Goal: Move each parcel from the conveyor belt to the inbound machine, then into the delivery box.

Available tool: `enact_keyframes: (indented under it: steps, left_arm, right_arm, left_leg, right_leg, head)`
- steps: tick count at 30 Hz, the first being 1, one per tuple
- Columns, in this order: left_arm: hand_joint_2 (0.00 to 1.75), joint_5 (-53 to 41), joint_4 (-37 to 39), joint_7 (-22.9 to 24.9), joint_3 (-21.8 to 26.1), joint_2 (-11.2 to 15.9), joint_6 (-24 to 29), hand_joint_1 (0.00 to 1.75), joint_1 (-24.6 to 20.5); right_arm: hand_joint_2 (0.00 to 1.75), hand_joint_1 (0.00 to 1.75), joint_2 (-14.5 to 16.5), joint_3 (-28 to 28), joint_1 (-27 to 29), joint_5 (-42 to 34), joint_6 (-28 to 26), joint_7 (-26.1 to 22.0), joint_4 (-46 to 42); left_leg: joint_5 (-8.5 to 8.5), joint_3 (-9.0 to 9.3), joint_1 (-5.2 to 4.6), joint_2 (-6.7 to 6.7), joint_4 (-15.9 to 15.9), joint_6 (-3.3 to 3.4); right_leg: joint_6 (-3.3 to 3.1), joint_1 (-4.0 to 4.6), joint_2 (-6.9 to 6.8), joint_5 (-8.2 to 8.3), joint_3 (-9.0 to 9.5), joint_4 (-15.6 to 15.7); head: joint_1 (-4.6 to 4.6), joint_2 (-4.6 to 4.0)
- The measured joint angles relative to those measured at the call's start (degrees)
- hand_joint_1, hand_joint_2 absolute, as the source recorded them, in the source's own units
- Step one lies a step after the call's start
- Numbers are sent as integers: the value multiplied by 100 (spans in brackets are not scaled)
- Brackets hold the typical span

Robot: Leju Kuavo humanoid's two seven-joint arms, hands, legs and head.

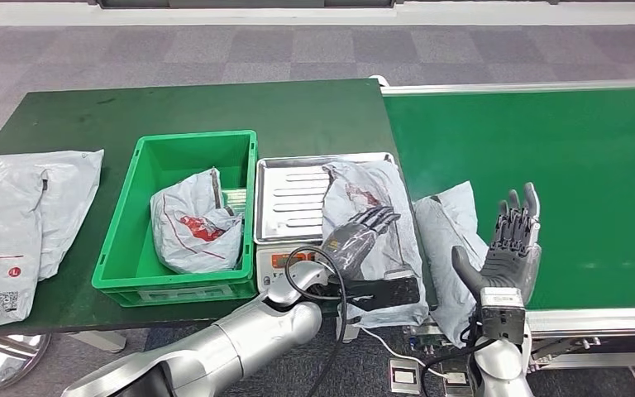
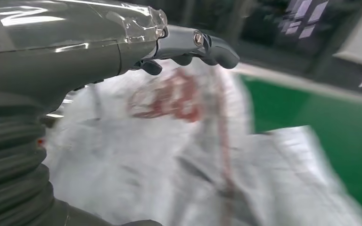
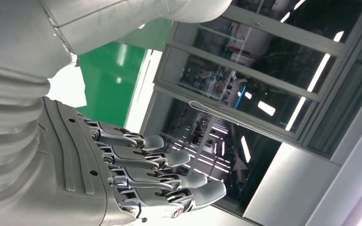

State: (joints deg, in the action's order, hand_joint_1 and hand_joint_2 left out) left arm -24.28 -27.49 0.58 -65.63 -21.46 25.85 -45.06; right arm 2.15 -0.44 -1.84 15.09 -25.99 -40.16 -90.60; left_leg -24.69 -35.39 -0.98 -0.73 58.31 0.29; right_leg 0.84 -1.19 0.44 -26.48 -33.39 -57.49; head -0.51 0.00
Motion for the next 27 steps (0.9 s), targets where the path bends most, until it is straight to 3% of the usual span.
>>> enact_keyframes:
  steps: [6,14,22,27]
  left_arm:
    - [175,-303,326,586,-51,11,-144,0,-2]
    - [175,-325,509,642,-51,11,-280,0,-10]
    - [175,-416,675,762,-90,13,-1166,0,-110]
    - [175,-446,708,799,-146,12,-1249,0,-157]
  right_arm:
    - [175,0,11,-2,70,5,-2,9,-57]
    - [175,0,40,-2,100,9,-1,13,-105]
    - [175,0,49,-2,153,81,63,44,-147]
    - [175,0,49,-2,158,100,74,66,-157]
  left_leg:
    - [1,0,1,0,-1,-1]
    - [0,0,1,0,0,-1]
    - [0,6,1,-1,-1,0]
    - [0,10,1,0,-1,0]
  right_leg:
    - [0,1,0,0,0,-1]
    - [0,0,0,0,0,-1]
    - [0,1,-1,-1,9,-1]
    - [-1,1,-1,-1,12,-1]
  head:
    - [-1,0]
    - [-1,0]
    - [-1,0]
    - [-1,0]
